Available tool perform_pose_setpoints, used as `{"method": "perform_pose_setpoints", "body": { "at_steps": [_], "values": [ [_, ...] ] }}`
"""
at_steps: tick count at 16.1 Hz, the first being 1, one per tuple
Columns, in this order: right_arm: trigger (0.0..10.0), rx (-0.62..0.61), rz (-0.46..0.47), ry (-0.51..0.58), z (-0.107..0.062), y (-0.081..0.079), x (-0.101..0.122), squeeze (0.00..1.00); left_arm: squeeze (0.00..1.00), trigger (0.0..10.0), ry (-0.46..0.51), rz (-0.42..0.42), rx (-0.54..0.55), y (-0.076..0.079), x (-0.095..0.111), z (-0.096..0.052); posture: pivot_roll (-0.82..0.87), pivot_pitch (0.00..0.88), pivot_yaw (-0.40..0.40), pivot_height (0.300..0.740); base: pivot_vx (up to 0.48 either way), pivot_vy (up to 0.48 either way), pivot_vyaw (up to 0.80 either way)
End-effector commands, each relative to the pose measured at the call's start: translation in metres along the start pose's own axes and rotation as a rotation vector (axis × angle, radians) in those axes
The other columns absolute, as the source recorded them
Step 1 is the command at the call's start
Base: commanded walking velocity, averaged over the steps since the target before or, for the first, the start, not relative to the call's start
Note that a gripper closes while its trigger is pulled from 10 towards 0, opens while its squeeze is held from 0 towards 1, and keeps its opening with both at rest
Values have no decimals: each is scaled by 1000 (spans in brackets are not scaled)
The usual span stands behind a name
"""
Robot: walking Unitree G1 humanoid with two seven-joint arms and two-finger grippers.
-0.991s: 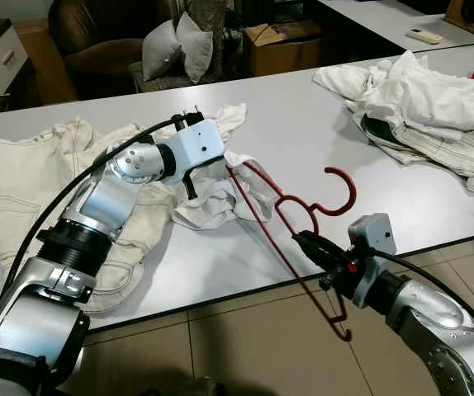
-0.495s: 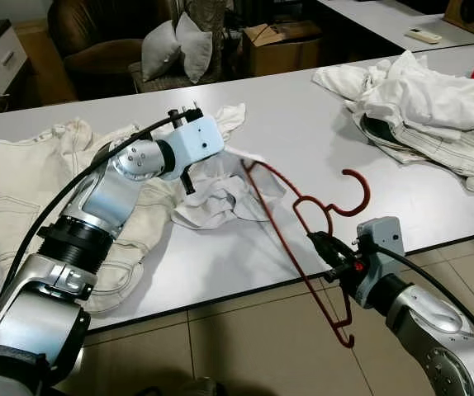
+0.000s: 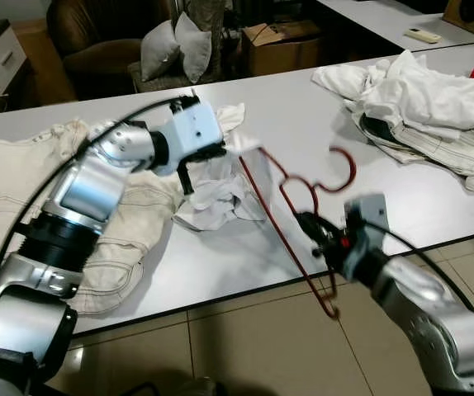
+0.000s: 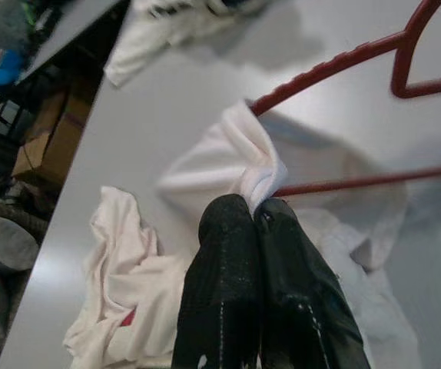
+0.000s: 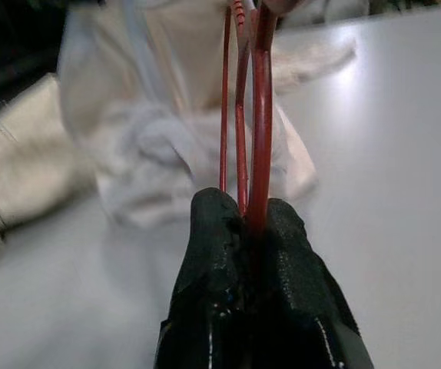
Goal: Hang hanger
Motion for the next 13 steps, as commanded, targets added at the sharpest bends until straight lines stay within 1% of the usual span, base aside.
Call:
{"method": "perform_pose_setpoints", "body": {
  "at_steps": [1, 2, 3, 4, 5, 6, 7, 8, 9, 10, 11, 12, 13],
  "values": [
    [10000, 26, 43, 103, 1, -3, 22, 0, 0, 0, 146, -4, 56, -19, 38, -18, -1, 0, 78, 740, 0, 0, 0],
    [10000, 30, 52, 108, 1, -3, 23, 0, 0, 0, 192, -33, 70, -23, 47, -22, -2, 0, 77, 740, 0, 0, 0],
    [10000, 44, 41, 69, 1, -5, 15, 0, 0, 0, 234, -55, 91, -28, 55, -26, 1, 0, 78, 740, 0, 0, 0],
    [10000, 67, 12, -30, 1, -9, -5, 0, 0, 0, 238, -61, 101, -28, 52, -23, 1, 0, 82, 740, 0, 0, 0],
    [10000, 67, 1, -62, 0, -11, -11, 0, 0, 0, 271, -97, 91, -25, 55, -22, -3, 0, 86, 740, 0, 0, 0],
    [10000, 66, 8, -60, 0, -12, -10, 0, 0, 0, 308, -134, 70, -22, 60, -22, -4, 0, 88, 740, 0, 0, 0],
    [10000, 58, 25, -32, 1, -11, -5, 0, 0, 235, 268, -106, 36, -17, 56, -21, -4, 0, 90, 740, 0, 0, 0],
    [10000, 53, 29, -25, 1, -11, -3, 0, 0, 1059, 245, -89, 34, -16, 53, -20, -5, 0, 91, 740, 0, 0, 0],
    [10000, 39, 79, 33, 3, -8, 6, 0, 0, 941, 151, -47, 3, -10, 37, -15, -6, 0, 93, 740, 0, 0, 0],
    [10000, 28, 107, 54, 4, -6, 9, 0, 0, 863, 86, 1, -15, -5, 26, -14, -6, 0, 93, 740, 0, 0, 0],
    [10000, 6, 150, 70, 5, -4, 10, 0, 0, 667, 58, 16, -41, 0, 21, -14, -7, 0, 95, 740, 0, 0, 0],
    [10000, -32, 218, 76, 8, -1, 7, 0, 0, 157, 52, 15, -75, 6, 20, -14, -4, 0, 93, 740, 0, 0, 0],
    [10000, -45, 244, 76, 9, 1, 6, 0, 0, 118, 51, 17, -87, 9, 20, -14, -4, 0, 93, 740, 0, 0, 0]
  ]
}}
Point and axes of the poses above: a point about 5 cm out from each wrist's last joint towards the gripper, its own z axis pointing out of the wrist towards the gripper, its own x axis along the axis of the wrist's last joint, y = z × x, the point moved 2 cm from there along z, pointing out of the wrist towards the gripper, and after that the axes turned 13 degrees about -z, right-handed, at the moved point
